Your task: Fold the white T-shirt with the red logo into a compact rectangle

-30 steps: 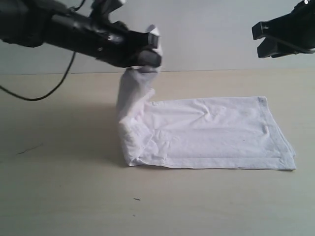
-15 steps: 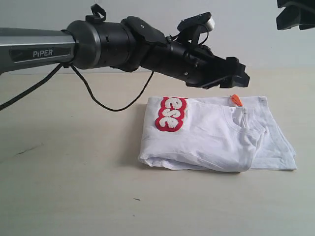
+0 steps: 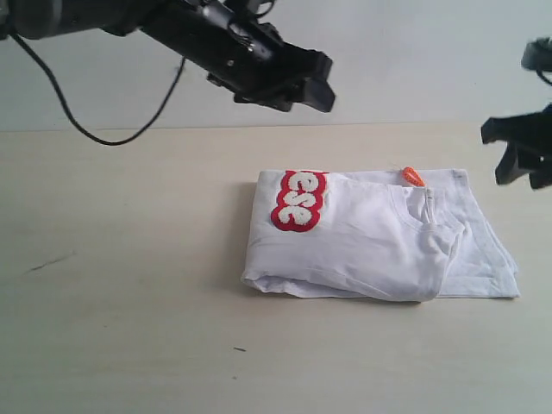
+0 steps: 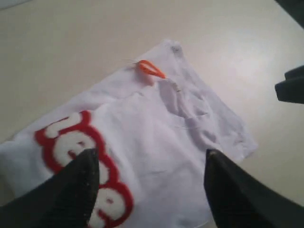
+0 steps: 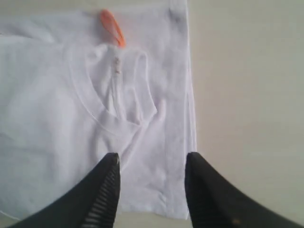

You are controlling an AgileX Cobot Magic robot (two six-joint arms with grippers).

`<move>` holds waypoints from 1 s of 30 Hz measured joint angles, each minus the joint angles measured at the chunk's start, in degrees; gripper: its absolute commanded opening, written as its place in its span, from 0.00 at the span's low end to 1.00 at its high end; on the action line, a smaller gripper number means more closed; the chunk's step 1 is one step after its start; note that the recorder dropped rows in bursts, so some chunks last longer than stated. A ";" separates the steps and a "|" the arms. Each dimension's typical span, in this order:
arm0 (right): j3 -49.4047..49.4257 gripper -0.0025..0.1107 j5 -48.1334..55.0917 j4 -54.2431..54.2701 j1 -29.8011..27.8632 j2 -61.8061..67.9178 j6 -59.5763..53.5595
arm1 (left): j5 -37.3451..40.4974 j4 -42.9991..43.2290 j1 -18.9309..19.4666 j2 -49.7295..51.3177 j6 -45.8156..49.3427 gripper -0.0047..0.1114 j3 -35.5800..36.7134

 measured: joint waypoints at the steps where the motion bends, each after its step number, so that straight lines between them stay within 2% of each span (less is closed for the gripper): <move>1: 0.13 0.41 1.13 3.14 -1.20 3.87 -2.36 | 0.23 1.35 2.12 -2.04 -0.44 0.57 1.82; 3: 0.16 0.41 2.13 8.72 -1.66 9.21 -5.99 | -0.19 2.38 5.75 -5.10 -0.56 0.57 4.85; 7: 0.16 0.41 1.80 17.18 -1.43 13.94 -12.20 | -1.10 2.87 10.06 -7.51 -0.18 0.57 8.45; 9: 0.16 0.41 -0.49 17.59 -1.07 15.04 -12.85 | -1.25 3.00 11.00 -7.62 0.48 0.57 10.30; 15: 0.16 0.41 -6.08 19.03 -1.07 17.39 -13.17 | -2.82 2.87 11.02 -7.62 2.16 0.57 13.99; 22: 0.16 0.41 -6.08 27.21 -1.07 19.85 -19.94 | -3.36 2.76 11.02 -7.62 2.37 0.57 14.14; 30: 0.16 0.41 -5.84 28.02 -1.07 19.87 -20.89 | -3.61 2.76 11.02 -7.62 2.37 0.57 14.14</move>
